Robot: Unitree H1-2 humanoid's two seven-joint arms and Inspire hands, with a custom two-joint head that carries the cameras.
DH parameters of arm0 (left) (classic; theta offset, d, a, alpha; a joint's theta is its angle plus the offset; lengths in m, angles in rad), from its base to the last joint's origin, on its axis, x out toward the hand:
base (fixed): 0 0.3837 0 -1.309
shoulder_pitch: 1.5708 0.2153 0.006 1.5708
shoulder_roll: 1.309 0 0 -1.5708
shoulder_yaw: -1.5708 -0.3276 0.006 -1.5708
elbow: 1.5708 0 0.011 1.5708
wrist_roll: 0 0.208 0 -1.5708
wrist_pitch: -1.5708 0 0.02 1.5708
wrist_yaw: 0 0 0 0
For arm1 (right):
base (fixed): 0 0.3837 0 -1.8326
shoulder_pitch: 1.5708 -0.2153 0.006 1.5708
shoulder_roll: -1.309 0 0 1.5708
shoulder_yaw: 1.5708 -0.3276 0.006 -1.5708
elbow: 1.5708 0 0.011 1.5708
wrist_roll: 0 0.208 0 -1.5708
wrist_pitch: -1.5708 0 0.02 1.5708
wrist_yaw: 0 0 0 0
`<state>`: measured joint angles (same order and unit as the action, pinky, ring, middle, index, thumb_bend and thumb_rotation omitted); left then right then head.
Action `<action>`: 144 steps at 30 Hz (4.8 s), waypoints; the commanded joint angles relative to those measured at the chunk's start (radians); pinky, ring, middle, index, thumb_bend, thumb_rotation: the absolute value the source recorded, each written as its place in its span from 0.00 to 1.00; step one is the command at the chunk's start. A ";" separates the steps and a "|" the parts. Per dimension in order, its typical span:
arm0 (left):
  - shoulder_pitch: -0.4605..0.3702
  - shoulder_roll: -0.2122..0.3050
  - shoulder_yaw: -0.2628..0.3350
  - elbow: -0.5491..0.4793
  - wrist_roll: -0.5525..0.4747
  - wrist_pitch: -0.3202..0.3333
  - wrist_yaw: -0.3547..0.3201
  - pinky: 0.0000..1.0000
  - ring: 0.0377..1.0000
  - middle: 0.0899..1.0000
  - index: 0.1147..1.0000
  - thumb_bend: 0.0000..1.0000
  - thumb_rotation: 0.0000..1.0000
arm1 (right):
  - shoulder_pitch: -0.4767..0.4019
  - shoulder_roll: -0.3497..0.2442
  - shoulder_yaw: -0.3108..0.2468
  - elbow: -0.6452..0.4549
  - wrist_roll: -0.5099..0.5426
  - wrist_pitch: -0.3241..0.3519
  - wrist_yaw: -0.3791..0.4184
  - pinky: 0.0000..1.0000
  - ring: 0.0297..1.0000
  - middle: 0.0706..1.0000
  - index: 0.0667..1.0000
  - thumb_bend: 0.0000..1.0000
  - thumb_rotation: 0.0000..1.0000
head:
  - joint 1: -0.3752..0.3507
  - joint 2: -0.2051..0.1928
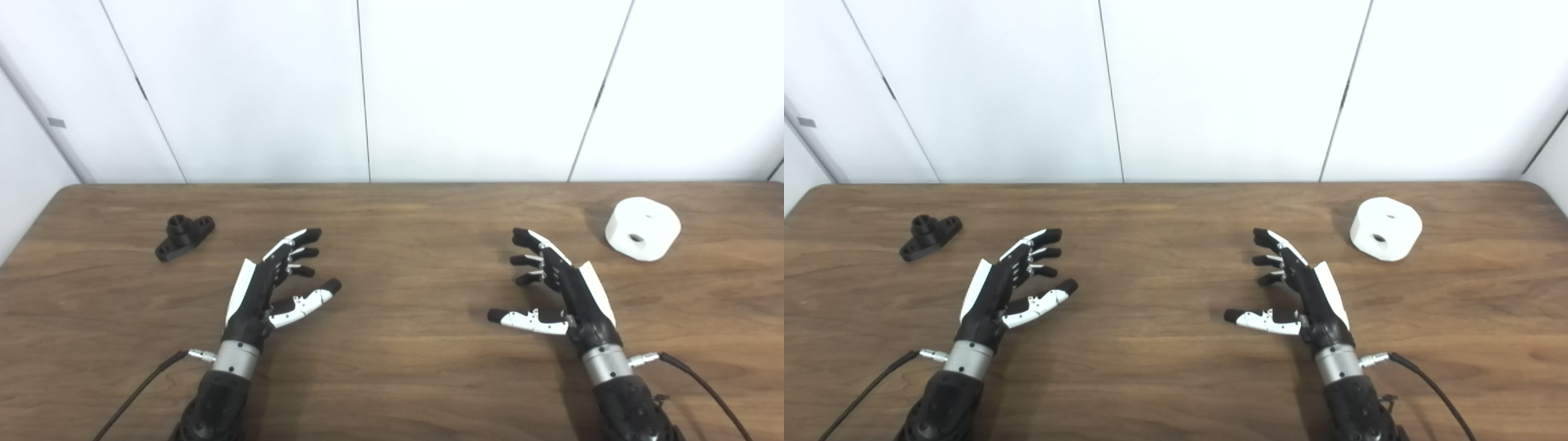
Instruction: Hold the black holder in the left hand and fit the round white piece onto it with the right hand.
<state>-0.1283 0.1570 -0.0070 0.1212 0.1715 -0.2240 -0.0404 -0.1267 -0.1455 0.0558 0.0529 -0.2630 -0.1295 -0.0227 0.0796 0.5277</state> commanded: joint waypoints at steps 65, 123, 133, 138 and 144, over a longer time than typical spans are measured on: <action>-0.145 0.298 0.146 -0.182 0.269 0.161 0.082 0.68 0.76 0.74 0.66 0.72 0.00 | 0.034 -0.028 -0.050 -0.167 0.089 0.157 0.049 0.67 0.76 0.87 0.88 0.63 0.00 | 0.323 -0.084; -0.236 0.404 0.026 0.133 0.511 0.601 0.126 0.94 1.00 1.00 0.83 0.99 0.44 | 0.038 -0.046 -0.061 -0.196 0.066 0.155 0.050 0.63 0.73 0.85 0.87 0.64 0.00 | 0.328 -0.064; -0.254 0.384 0.000 0.201 0.489 0.589 0.165 0.95 1.00 1.00 0.82 0.98 0.44 | 0.043 -0.050 -0.064 -0.211 0.073 0.174 0.058 0.65 0.74 0.85 0.87 0.63 0.00 | 0.320 -0.059; -0.268 0.371 -0.002 0.245 0.469 0.574 0.191 0.95 1.00 1.00 0.82 0.97 0.43 | 0.041 -0.052 -0.064 -0.212 0.073 0.174 0.058 0.63 0.73 0.85 0.87 0.64 0.00 | 0.303 -0.057; -0.280 0.358 0.002 0.283 0.426 0.547 0.224 0.93 1.00 1.00 0.81 0.95 0.40 | 0.042 -0.053 -0.062 -0.213 0.063 0.187 0.057 0.65 0.74 0.85 0.88 0.64 0.00 | 0.298 -0.055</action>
<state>-0.3652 0.5046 -0.0093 0.4082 0.6046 0.3415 0.1598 -0.0680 -0.1909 -0.0036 -0.1278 -0.2004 0.0702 0.0360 0.3758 0.4709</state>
